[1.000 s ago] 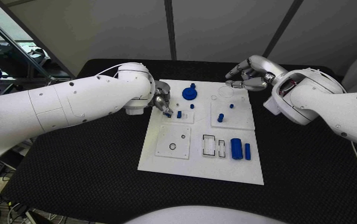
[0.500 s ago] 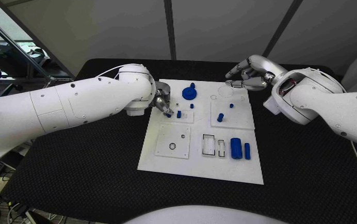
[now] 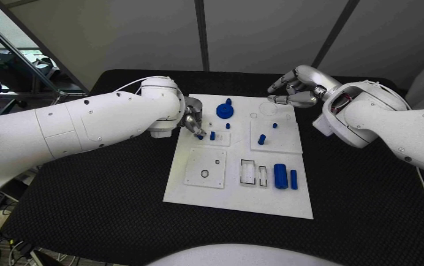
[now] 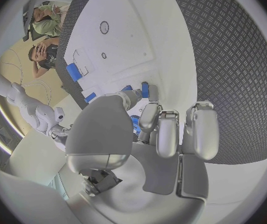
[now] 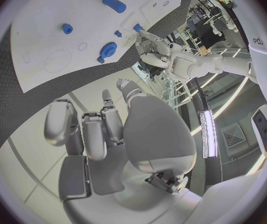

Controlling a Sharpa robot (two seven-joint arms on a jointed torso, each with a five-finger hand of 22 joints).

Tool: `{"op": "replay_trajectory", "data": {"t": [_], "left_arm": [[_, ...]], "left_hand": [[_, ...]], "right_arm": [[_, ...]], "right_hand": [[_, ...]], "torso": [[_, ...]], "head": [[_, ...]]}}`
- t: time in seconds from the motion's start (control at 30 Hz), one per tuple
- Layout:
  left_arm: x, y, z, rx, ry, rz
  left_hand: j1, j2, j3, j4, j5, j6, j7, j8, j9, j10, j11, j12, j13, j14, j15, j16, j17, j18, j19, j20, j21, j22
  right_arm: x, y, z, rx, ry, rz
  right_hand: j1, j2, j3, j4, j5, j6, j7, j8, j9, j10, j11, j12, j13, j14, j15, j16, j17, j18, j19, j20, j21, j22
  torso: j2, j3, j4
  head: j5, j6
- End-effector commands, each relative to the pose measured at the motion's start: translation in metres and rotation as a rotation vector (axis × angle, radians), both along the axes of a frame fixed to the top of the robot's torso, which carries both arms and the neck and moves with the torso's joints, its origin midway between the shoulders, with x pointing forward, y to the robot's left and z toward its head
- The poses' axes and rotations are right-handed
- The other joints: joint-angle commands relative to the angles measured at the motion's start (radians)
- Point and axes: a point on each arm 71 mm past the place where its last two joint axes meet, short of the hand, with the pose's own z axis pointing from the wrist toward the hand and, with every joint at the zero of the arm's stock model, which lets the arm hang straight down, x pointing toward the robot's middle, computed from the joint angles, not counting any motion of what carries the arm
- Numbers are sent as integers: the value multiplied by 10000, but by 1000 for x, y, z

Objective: Assemble the parts on the task board

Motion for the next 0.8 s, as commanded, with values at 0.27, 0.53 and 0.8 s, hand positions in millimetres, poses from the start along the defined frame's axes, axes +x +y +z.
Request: {"op": "replay_trajectory", "data": {"t": [0.27, 0.53, 0.8], "left_arm": [[0, 1, -2, 222, 61, 136], [1, 2, -1, 205, -3, 270], [3, 3, -1, 126, -82, 457]], "left_hand": [[-1115, -235, 759, -868, 3, 227, -250, 115, 207, 167, -163, -14, 16, 726, -114, 16, 1424, 98, 301, -86, 97, 2037], [-1512, -222, 227, -585, -1, 382, -291, 50, 239, 162, -200, -28, 12, 726, -156, 16, 1427, 82, 337, -133, 144, 2068], [-1754, -177, -253, -356, -6, 478, -302, 16, 288, 161, -208, -39, 12, 729, -164, 19, 1433, 67, 368, -144, 190, 2095]], "right_arm": [[0, 1, 2, 8, -82, 80], [0, 0, 2, 11, -91, 65], [0, 1, 2, 44, -144, 78]], "right_hand": [[-28, -36, 53, 6, 45, 56, 11, 52, -14, -31, 5, -32, 367, 792, -83, -36, 1495, 169, -33, -28, -39, 9], [-28, -36, 53, 6, 45, 56, 11, 52, -14, -31, 5, -32, 367, 792, -83, -36, 1495, 169, -33, -28, -39, 9], [-20, -57, 75, 12, 62, 56, 9, 52, -16, -45, 3, -49, 348, 788, -85, -47, 1478, 173, -42, -30, -54, -11]], "torso": [[-2, 5, -7], [-3, 4, 2], [-3, 6, -3]], "head": [[7, -28], [0, -33], [14, -32]]}}
